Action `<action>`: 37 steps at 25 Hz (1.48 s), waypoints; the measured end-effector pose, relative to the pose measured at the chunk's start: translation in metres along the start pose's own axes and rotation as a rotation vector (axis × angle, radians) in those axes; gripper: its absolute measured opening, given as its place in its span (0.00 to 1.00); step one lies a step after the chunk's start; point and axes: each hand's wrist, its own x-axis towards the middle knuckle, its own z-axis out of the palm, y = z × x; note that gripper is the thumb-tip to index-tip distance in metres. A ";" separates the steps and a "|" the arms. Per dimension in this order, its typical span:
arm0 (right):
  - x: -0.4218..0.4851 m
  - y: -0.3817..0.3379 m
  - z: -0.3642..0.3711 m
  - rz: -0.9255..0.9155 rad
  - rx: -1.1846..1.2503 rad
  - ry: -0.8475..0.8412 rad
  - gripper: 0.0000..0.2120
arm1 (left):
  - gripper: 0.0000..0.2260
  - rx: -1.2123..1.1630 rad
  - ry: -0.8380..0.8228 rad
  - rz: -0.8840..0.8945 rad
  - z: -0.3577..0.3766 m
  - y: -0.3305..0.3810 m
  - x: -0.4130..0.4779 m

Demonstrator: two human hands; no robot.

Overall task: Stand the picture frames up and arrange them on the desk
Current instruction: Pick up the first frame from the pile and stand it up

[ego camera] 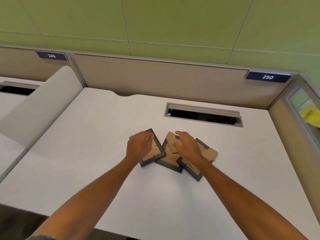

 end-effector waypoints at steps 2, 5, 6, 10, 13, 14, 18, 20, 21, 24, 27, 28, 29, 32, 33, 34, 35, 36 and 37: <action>0.007 -0.008 0.008 0.012 0.050 -0.036 0.25 | 0.13 -0.114 0.027 -0.177 -0.002 -0.018 -0.001; 0.018 -0.016 0.027 0.037 0.063 -0.062 0.21 | 0.12 -0.258 -0.067 -0.442 0.002 -0.051 -0.008; 0.020 -0.020 0.034 0.067 0.079 -0.058 0.20 | 0.12 -0.332 -0.098 -0.549 0.005 -0.064 -0.010; 0.024 -0.023 0.053 0.139 0.112 -0.081 0.15 | 0.08 -0.663 -0.136 -0.869 0.023 -0.093 -0.020; 0.024 -0.021 0.069 0.159 0.091 -0.098 0.10 | 0.05 -0.807 -0.190 -0.970 0.034 -0.097 -0.022; 0.024 -0.020 0.073 0.161 0.082 -0.102 0.10 | 0.06 -0.842 -0.204 -0.988 0.038 -0.097 -0.022; 0.024 -0.017 0.082 0.151 0.069 -0.123 0.10 | 0.07 -0.919 -0.195 -1.045 0.049 -0.092 -0.017; 0.022 -0.016 0.084 0.151 0.079 -0.130 0.10 | 0.08 -0.946 -0.171 -1.083 0.053 -0.092 -0.016; 0.022 -0.015 0.085 0.154 0.080 -0.130 0.11 | 0.08 -0.972 -0.168 -1.104 0.055 -0.092 -0.015; 0.023 -0.012 0.088 0.150 0.081 -0.128 0.13 | 0.08 -0.986 -0.156 -1.137 0.057 -0.093 -0.013; 0.024 -0.010 0.089 0.145 0.073 -0.124 0.13 | 0.10 -0.985 -0.151 -1.131 0.058 -0.093 -0.014; 0.024 -0.009 0.089 0.147 0.079 -0.126 0.13 | 0.11 -0.992 -0.162 -1.119 0.058 -0.093 -0.016; 0.024 -0.008 0.089 0.155 0.087 -0.129 0.13 | 0.13 -1.000 -0.177 -1.103 0.057 -0.094 -0.017; 0.024 -0.004 0.086 0.174 0.095 -0.143 0.17 | 0.15 -1.012 -0.208 -1.063 0.055 -0.096 -0.019; 0.024 -0.002 0.085 0.164 0.088 -0.140 0.18 | 0.15 -1.008 -0.213 -1.050 0.055 -0.096 -0.019; 0.023 -0.001 0.084 0.151 0.081 -0.134 0.19 | 0.16 -1.008 -0.215 -1.033 0.054 -0.096 -0.019; 0.022 0.000 0.083 0.139 0.076 -0.129 0.20 | 0.16 -1.010 -0.215 -1.017 0.053 -0.096 -0.018; 0.021 0.000 0.081 0.131 0.078 -0.124 0.21 | 0.15 -1.012 -0.214 -1.000 0.051 -0.095 -0.017; 0.021 0.000 0.079 0.127 0.089 -0.117 0.21 | 0.15 -1.013 -0.211 -0.984 0.049 -0.094 -0.016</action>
